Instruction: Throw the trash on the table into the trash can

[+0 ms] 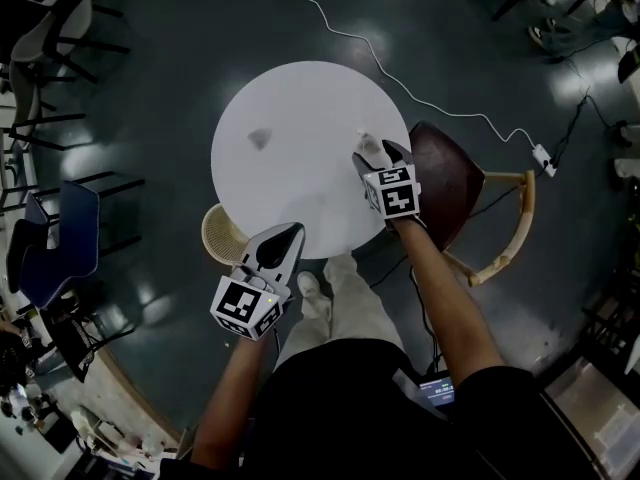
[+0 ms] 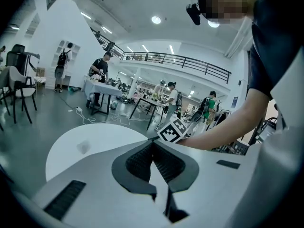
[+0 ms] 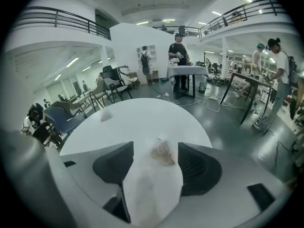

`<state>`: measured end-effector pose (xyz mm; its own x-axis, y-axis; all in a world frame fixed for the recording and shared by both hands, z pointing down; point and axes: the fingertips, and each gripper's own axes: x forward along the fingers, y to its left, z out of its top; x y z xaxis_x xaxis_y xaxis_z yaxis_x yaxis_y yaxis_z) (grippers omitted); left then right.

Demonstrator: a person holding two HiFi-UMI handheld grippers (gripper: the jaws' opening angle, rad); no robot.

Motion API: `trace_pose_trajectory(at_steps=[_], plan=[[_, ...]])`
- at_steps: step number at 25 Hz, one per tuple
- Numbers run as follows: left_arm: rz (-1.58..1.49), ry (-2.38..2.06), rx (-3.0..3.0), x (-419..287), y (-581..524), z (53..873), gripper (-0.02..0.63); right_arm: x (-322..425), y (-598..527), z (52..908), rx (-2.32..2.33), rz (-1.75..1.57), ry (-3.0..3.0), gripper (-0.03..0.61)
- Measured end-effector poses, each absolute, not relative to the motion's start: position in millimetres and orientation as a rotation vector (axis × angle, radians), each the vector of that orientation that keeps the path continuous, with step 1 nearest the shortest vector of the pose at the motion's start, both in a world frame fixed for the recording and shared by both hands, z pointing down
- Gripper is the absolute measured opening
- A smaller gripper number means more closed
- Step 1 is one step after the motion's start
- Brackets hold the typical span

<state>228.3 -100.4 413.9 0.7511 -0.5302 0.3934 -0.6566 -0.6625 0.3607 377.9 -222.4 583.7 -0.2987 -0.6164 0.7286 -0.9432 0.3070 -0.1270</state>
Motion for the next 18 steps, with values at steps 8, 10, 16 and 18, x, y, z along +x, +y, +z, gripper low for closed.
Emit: trace_pose_trajectory(at_steps=[8, 10, 16, 18], plan=[[0.340, -0.917, 2.440, 239, -117, 432, 0.015, 384, -241, 615, 1.358, 0.797, -1.979, 0.276], [0.349, -0.914, 2.438, 240, -119, 435, 0.015, 382, -243, 620, 1.347, 0.800, -1.972, 0.276], [0.364, -0.919, 2.418, 244, -117, 444, 0.015, 386, -246, 621, 1.344, 0.783, -1.971, 0.231], [0.370, -0.921, 2.412, 245, -116, 444, 0.015, 389, -248, 621, 1.351, 0.761, -1.960, 0.165]])
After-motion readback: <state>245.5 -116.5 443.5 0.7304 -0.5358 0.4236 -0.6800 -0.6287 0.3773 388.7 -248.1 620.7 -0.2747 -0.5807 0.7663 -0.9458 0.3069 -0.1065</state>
